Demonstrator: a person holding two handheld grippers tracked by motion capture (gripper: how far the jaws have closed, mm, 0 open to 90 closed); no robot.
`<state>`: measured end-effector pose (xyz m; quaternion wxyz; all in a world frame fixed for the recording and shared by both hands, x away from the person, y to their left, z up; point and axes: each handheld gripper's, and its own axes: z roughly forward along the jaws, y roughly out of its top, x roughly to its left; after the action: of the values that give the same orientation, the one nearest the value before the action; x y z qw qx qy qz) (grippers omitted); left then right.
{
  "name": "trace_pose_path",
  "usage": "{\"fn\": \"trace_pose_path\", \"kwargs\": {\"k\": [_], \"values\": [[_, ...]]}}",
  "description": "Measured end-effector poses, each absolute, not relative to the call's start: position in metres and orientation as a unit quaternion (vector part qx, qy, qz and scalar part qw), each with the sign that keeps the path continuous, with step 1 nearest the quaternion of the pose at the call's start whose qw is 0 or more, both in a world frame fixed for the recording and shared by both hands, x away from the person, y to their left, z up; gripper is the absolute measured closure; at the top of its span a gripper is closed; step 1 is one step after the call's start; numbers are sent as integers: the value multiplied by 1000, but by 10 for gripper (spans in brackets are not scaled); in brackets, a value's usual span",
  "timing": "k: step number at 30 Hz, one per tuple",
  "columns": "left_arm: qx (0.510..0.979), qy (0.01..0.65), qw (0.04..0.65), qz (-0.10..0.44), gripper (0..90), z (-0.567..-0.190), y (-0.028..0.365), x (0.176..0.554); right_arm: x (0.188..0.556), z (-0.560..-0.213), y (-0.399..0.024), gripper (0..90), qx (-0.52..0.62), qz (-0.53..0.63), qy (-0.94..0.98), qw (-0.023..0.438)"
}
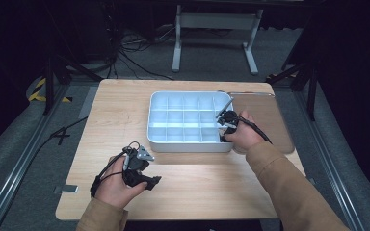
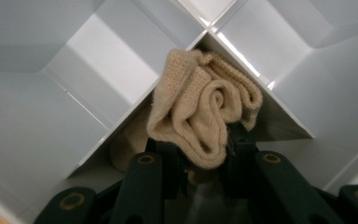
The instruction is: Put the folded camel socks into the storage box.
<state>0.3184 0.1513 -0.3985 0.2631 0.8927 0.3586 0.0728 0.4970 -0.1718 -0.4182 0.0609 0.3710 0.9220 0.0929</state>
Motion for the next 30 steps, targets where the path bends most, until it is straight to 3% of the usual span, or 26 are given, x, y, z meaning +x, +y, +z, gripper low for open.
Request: {"fn": "trace_pose_path", "kwargs": {"k": [7,15,30], "values": [[892,361,261,75,344,-398,153,318,497,-417,-173,713,368,97,923,58],[892,360,264,69,343,-399,151,323,489,-406,-177,585,363,129,920,69],[895,350,265,74,343,-397,148,326,459,-357,-214,552,343,280,891,102]]}}
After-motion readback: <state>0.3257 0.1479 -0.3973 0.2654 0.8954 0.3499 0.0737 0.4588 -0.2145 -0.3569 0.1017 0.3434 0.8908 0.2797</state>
